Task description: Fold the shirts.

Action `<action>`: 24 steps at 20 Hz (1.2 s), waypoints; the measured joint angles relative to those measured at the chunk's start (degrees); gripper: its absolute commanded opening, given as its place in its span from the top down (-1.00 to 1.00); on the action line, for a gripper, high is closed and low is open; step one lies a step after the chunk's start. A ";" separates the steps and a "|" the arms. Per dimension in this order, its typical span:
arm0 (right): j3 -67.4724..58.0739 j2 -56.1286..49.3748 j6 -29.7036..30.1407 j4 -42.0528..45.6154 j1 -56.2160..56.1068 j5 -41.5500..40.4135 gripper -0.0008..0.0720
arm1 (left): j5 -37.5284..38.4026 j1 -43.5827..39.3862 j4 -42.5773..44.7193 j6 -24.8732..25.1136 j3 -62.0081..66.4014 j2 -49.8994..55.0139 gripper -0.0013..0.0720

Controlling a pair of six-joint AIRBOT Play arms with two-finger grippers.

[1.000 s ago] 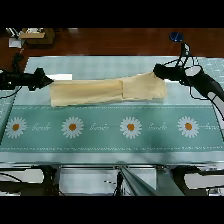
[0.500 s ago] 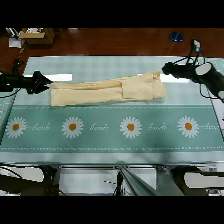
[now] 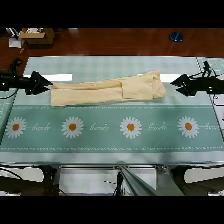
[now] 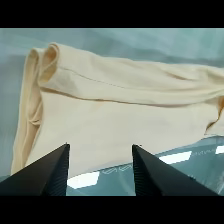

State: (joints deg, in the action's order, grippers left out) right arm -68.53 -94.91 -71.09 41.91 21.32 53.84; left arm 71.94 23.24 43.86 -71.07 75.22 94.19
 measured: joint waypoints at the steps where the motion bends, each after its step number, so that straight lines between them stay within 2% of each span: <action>1: 0.00 -1.42 1.70 -3.67 -0.39 0.61 -0.64 | 0.02 -0.63 0.00 0.04 0.00 -0.02 -0.27; 7: -0.07 -7.63 6.62 -15.02 -7.56 -0.13 -0.62 | 0.50 -4.04 0.02 0.13 0.00 -0.02 -0.26; 8: -0.07 -8.24 7.02 -15.45 -8.96 -0.11 -0.44 | 0.50 -4.37 0.02 0.13 0.00 -0.02 -0.26; 10: -0.11 -9.18 7.54 -15.78 -11.76 -1.05 0.47 | 0.52 -4.85 0.02 0.13 0.00 -0.02 -0.26; 11: -0.22 -9.51 7.93 -15.43 -12.92 -1.20 0.86 | 0.52 -4.98 0.02 0.11 0.00 -0.02 -0.08; 13: -1.18 -9.68 8.74 -15.17 -14.51 -0.68 0.89 | 0.92 -5.22 -0.22 0.11 0.00 -0.02 0.68; 14: -1.84 -9.51 9.09 -14.97 -14.93 0.00 0.89 | 1.31 -5.27 -0.79 0.20 0.00 -0.02 0.90; 18: -4.02 -4.22 9.11 -12.66 -15.72 4.79 0.89 | 3.41 -6.25 -9.46 4.04 0.00 -0.02 0.90; 21: -4.57 2.60 5.31 -5.75 -15.93 8.83 0.89 | 3.87 -10.21 -15.52 6.12 0.00 -0.02 0.90; 24: -4.74 9.81 0.81 2.38 -16.06 13.64 0.89 | 1.25 -16.94 -17.90 6.95 -0.11 0.17 0.90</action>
State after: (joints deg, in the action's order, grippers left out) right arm -73.28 -85.10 -70.28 44.29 5.26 67.48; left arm 73.19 6.31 25.96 -64.12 75.11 94.37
